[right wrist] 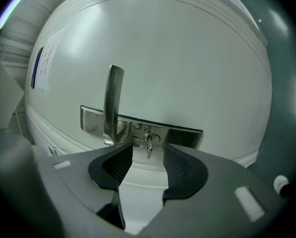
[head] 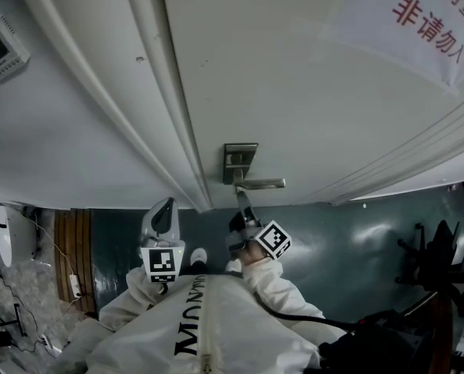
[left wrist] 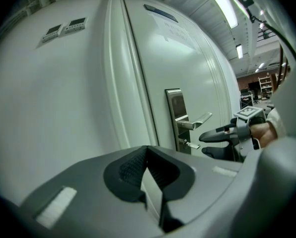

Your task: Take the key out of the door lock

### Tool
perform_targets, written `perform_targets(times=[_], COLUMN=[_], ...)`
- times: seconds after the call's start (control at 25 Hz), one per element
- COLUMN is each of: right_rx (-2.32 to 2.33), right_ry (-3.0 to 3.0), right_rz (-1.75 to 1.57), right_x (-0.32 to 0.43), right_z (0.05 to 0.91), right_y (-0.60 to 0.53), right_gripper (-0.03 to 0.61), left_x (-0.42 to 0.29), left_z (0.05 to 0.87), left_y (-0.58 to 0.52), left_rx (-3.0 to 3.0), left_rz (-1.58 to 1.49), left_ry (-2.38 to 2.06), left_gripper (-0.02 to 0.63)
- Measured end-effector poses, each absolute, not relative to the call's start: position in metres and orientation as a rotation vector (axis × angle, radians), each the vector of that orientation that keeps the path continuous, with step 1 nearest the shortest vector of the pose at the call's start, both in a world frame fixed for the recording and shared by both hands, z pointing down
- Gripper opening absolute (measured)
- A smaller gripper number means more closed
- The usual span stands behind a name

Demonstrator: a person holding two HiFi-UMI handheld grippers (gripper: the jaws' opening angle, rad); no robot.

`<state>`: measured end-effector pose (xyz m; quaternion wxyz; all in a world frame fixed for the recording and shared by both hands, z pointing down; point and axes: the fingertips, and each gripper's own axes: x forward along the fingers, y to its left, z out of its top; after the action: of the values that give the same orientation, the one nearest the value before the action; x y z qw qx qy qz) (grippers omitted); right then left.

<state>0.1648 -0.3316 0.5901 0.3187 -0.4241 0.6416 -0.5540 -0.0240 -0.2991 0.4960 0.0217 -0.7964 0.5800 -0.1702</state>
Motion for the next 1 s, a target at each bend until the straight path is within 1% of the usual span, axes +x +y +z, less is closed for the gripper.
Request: perform_targets(times=[0.12, 0.32, 0.64, 1.0], right_rx=[-1.05, -1.0, -1.005, -0.971], right_ry=[1.61, 1.596, 1.548, 1.521], right_rz=[-1.501, -1.485, -1.499, -1.511], right_x=[0.16, 0.156, 0.156, 0.154], right_z=[0.595, 0.593, 0.599, 0.601], right_y=[-0.335, -0.346, -0.362, -0.371], right_gripper=[0.178, 0.178, 0.175, 0.147], left_x=[-0.025, -0.025, -0.028, -0.031], left_z=[0.497, 0.498, 0.499, 0.502], left_y=[-0.299, -0.299, -0.3, -0.301], left_rx=[-2.47, -2.476, -2.475, -2.479], left_rz=[-0.533, -0.54, -0.553, -0.57], left_ry=[1.793, 1.787, 1.784, 1.788], left_gripper=[0.0, 0.0, 0.0, 0.0])
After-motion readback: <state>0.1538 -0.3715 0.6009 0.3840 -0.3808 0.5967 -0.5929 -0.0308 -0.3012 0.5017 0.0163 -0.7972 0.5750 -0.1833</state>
